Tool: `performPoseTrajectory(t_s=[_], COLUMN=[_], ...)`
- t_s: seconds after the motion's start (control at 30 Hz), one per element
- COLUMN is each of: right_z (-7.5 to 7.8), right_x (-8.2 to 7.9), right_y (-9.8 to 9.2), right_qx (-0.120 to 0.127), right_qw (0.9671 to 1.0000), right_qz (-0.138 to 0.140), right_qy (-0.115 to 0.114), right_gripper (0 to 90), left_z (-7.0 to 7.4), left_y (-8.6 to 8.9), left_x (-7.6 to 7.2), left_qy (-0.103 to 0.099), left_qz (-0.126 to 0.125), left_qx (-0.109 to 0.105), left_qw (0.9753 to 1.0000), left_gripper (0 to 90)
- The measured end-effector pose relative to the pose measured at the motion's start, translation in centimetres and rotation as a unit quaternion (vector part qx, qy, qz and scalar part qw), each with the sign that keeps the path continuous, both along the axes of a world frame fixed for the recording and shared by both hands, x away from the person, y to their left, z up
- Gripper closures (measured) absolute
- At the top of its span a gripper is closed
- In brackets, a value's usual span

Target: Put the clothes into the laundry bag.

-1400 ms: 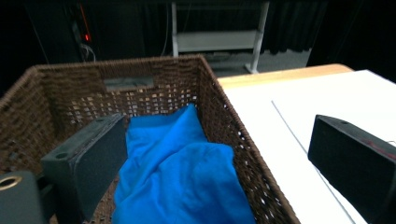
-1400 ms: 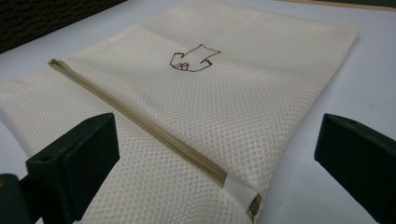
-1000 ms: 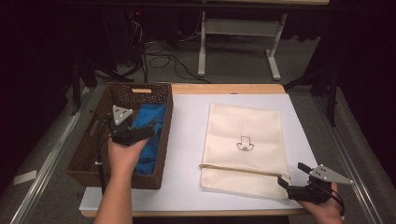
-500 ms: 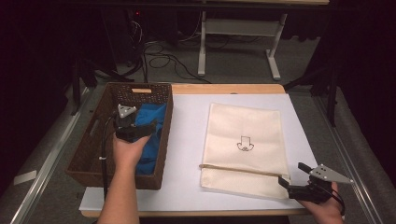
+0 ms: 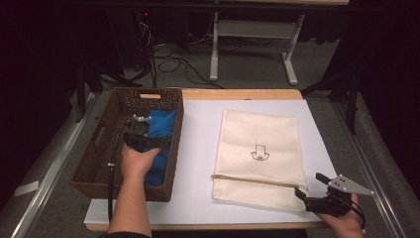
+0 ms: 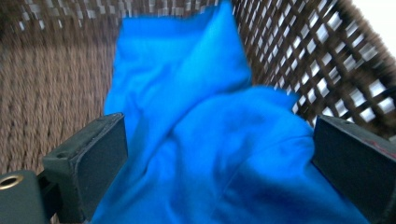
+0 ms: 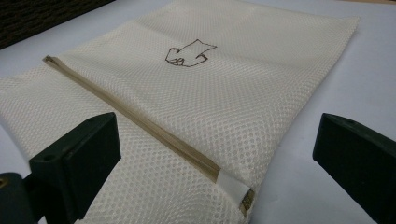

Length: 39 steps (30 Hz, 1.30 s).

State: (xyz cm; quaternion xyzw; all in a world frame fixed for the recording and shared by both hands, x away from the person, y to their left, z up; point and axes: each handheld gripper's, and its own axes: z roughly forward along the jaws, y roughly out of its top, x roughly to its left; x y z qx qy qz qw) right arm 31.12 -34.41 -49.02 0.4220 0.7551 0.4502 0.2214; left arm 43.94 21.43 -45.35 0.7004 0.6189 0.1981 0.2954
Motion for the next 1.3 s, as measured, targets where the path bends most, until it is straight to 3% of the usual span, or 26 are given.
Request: performPoseTrajectory(t_s=[0.13, 0.23, 0.33, 0.37, 0.53, 0.63, 0.83, 0.9, 0.97, 1.03, 1.13, 1.3], right_z=[0.0, -0.1, -0.1, -0.1, -0.1, -0.1, -0.1, -0.1, -0.1, -0.1, -0.1, -0.1], right_x=[0.0, 0.0, 0.0, 0.0, -0.1, -0.1, -0.1, 0.0, 0.0, 0.0, 0.0, 0.0], right_y=[0.0, 0.0, 0.0, 0.0, 0.0, 0.0, 0.1, 0.1, 0.1, 0.1, 0.1, 0.1], right_qx=[0.001, 0.002, 0.001, 0.001, 0.003, 0.003, 0.003, 0.0, 0.0, 0.0, 0.0, 0.0], right_qw=[1.0, 1.0, 1.0, 1.0, 1.0, 1.0, 1.0, 1.0, 1.0, 1.0, 1.0, 1.0], right_qz=[0.0, 0.0, 0.002, 0.002, 0.0, 0.0, 0.001, 0.004, 0.004, 0.005, 0.006, 0.007], right_qy=[0.002, 0.003, 0.002, 0.003, 0.006, 0.006, 0.007, 0.003, 0.005, 0.005, 0.006, 0.006], right_gripper=[1.6, 1.6, 1.6, 1.6, 1.7, 1.7, 2.0, 2.1, 2.2, 2.3, 2.5, 2.7], left_z=[-0.9, -1.7, -2.6, -3.0, -3.7, -3.9, -3.6, -3.4, -3.2, -3.1, -3.0, -2.6], left_y=[-0.3, -0.4, -0.5, -0.6, -0.7, -0.8, -0.8, -0.8, -0.9, -1.0, -1.2, -1.3], left_x=[0.5, 0.9, 1.3, 1.5, 1.6, 1.6, 1.4, 1.2, 1.2, 1.1, 1.1, 1.1], left_qy=[0.058, 0.104, 0.152, 0.171, 0.201, 0.21, 0.203, 0.197, 0.196, 0.193, 0.192, 0.185], left_qz=[-0.012, -0.007, -0.003, -0.002, 0.003, 0.002, 0.001, -0.001, -0.006, -0.013, -0.025, -0.025], left_qx=[0.018, 0.025, 0.035, 0.04, 0.05, 0.058, 0.056, 0.054, 0.058, 0.058, 0.067, 0.07], left_qw=[0.9981, 0.9942, 0.9877, 0.9844, 0.9784, 0.9759, 0.9776, 0.9788, 0.9789, 0.9794, 0.9787, 0.98], left_gripper=[5.9, 5.9, 4.6, 3.5, 3.4, 6.5, 21.5, 35.3, 40.9, 53.6, 64.9, 71.4])
